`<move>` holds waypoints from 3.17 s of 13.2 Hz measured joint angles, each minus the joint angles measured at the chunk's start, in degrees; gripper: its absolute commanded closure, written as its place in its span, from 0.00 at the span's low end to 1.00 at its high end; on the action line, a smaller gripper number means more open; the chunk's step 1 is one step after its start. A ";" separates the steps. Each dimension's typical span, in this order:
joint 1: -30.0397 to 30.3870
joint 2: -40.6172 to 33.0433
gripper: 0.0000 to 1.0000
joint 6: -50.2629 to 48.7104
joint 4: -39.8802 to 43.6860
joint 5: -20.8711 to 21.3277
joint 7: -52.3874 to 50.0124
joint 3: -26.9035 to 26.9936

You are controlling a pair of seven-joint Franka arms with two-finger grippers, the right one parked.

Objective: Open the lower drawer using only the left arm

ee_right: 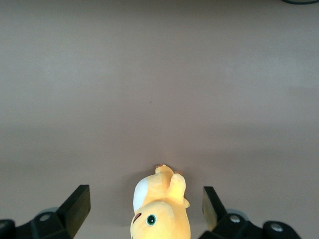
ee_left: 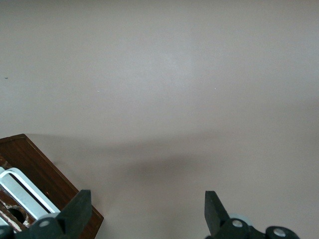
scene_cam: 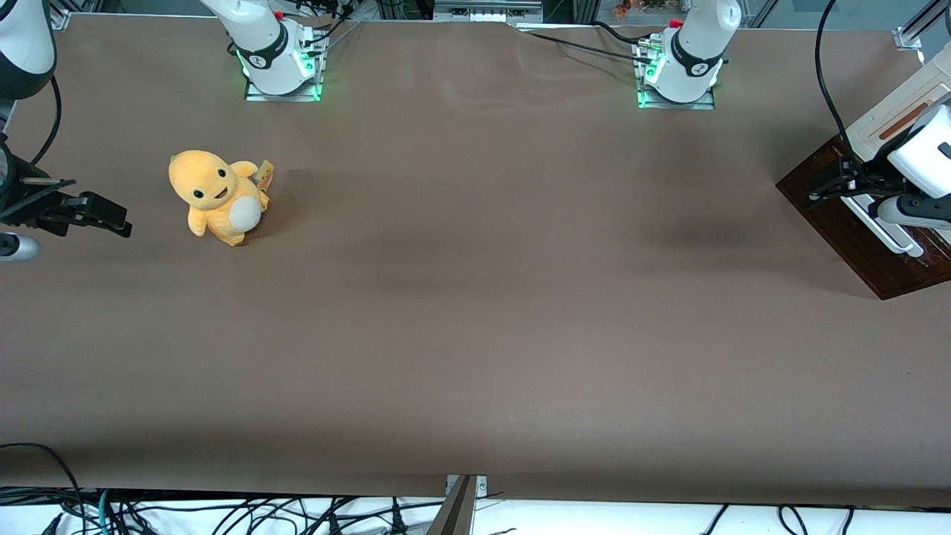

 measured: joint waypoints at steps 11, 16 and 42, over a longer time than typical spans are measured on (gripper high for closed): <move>0.38 -0.07 0.00 -0.01 0.00 -0.03 0.01 0.18; 0.38 -0.08 0.00 -0.01 0.00 -0.03 0.01 0.18; 3.49 20.32 0.00 -9.29 -1.37 25.40 -8.40 1.04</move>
